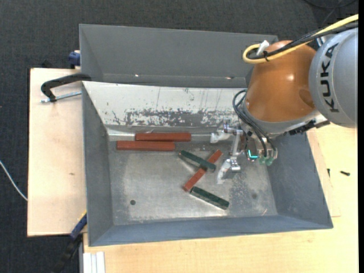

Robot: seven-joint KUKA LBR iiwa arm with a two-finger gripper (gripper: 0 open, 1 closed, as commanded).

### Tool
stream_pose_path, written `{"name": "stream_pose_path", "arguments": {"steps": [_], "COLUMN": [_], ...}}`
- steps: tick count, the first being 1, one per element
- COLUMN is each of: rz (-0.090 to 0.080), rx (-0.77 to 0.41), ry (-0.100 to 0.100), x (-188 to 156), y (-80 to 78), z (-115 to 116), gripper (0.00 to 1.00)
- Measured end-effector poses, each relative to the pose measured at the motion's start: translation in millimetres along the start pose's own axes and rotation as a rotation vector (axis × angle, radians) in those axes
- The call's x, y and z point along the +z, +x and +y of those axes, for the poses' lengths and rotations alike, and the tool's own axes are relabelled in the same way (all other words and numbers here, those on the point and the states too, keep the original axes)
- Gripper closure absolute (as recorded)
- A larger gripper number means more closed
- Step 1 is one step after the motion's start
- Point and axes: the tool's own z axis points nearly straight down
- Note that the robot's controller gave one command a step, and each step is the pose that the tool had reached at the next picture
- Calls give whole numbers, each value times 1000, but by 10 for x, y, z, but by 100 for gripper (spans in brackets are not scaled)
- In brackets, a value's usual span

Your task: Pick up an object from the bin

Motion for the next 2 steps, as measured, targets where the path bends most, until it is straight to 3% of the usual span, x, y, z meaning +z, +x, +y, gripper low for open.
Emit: {"name": "stream_pose_path", "arguments": {"steps": [1,2], "rz": [-9,8], "rx": [14,-78], "ry": [0,0], "x": [401,1187], "y": [-160,-317], "z": [-46,-462], "gripper": [0,100]}}
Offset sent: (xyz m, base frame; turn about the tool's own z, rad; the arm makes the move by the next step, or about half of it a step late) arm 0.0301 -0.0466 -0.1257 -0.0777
